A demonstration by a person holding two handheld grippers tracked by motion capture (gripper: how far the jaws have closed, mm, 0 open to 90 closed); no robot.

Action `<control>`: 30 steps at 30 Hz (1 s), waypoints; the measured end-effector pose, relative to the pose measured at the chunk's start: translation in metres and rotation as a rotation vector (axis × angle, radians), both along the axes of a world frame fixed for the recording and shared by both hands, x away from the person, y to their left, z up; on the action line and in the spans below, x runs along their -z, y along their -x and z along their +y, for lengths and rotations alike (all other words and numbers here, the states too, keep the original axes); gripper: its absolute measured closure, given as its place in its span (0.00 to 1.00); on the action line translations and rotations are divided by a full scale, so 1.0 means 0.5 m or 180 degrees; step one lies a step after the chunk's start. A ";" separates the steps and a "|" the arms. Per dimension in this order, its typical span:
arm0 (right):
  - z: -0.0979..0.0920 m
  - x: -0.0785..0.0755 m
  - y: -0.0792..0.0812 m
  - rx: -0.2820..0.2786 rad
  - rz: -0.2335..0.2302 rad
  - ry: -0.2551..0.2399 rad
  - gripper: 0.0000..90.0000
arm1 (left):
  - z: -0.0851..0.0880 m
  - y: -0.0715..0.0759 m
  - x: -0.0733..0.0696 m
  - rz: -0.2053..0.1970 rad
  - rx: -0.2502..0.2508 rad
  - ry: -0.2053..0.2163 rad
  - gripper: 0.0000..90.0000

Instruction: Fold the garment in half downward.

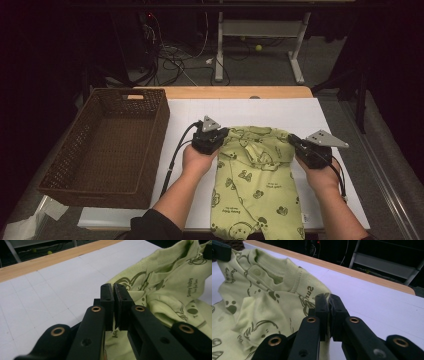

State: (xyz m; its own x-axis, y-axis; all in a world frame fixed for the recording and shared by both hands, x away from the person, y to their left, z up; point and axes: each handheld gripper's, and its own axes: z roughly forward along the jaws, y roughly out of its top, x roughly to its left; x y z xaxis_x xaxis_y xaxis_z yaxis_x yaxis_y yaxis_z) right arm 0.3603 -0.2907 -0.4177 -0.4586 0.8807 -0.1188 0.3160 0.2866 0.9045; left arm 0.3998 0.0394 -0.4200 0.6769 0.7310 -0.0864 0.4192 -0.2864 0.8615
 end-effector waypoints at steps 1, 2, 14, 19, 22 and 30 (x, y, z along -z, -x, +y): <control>0.000 0.001 0.006 -0.0004 -0.0005 -0.0006 0.97 | 0.001 0.006 0.001 -0.0002 0.0019 0.0012 0.92; -0.001 0.002 0.012 -0.0003 -0.0010 -0.0007 0.97 | 0.002 0.012 0.002 -0.0018 0.0039 0.0026 0.92; -0.005 0.012 0.083 -0.0114 -0.0027 -0.0115 0.97 | 0.025 0.079 0.005 -0.0071 0.0252 0.0152 0.92; -0.003 0.017 0.108 -0.0202 -0.0037 -0.0047 0.97 | 0.031 0.106 0.007 -0.0089 0.0336 0.0172 0.92; -0.007 0.017 0.124 -0.0229 -0.0036 -0.0079 0.97 | 0.033 0.120 0.009 -0.0092 0.0400 0.0155 0.92; -0.010 0.030 0.167 -0.0331 -0.0002 -0.0033 0.97 | 0.035 0.156 0.026 -0.0060 0.0558 0.0134 0.92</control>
